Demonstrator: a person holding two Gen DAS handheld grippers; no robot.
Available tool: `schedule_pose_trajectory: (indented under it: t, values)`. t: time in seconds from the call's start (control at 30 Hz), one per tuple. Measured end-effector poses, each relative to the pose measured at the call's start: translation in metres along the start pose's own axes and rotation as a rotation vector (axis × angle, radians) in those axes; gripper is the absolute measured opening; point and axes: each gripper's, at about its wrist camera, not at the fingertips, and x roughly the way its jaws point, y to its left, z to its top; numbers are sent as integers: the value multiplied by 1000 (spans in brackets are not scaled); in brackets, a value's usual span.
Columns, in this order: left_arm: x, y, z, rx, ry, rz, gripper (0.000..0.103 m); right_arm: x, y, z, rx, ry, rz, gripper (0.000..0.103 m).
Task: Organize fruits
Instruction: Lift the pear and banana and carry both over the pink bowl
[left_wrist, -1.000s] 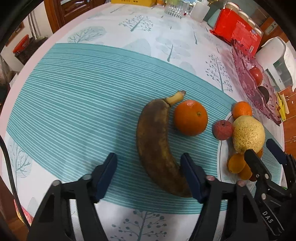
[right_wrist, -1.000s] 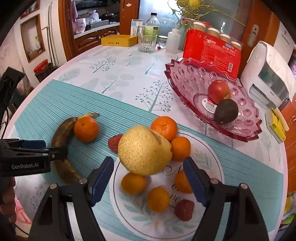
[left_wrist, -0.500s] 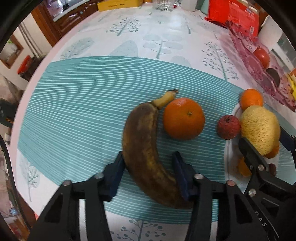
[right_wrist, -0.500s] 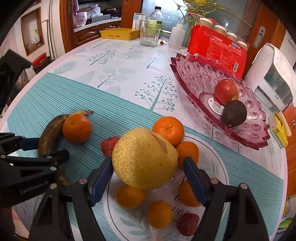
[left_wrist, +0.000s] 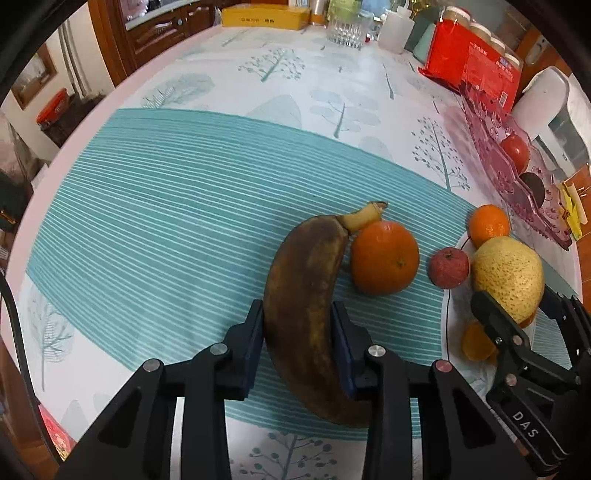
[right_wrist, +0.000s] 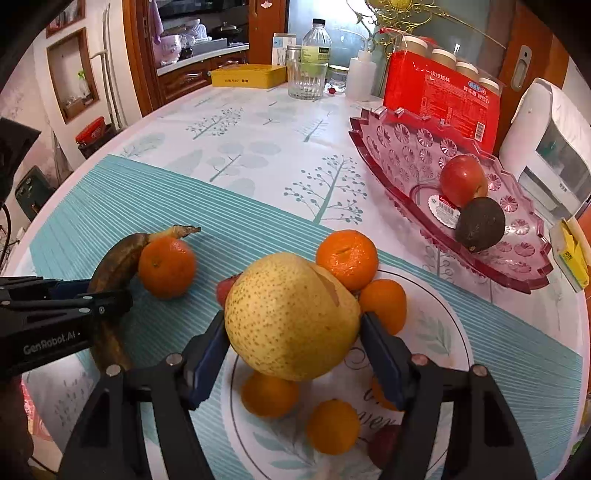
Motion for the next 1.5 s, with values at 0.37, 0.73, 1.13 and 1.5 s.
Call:
schedule_pose_trajectory:
  t: [0.37, 0.73, 1.13, 1.5]
  values:
    - [-46, -2, 3, 27, -124, -19, 32, -34, -1, 1, 34, -73, 15, 71]
    - [-108, -54, 28, 181, -231, -70, 33, -84, -26, 11, 115, -177, -12, 71]
    - [-173, -156, 104, 382, -415, -153, 33, -131, -110, 55, 267, -298, -98, 71]
    - [-137, -217, 167, 519, -408, -126, 33, -81, -162, 95, 345, -261, -69, 71]
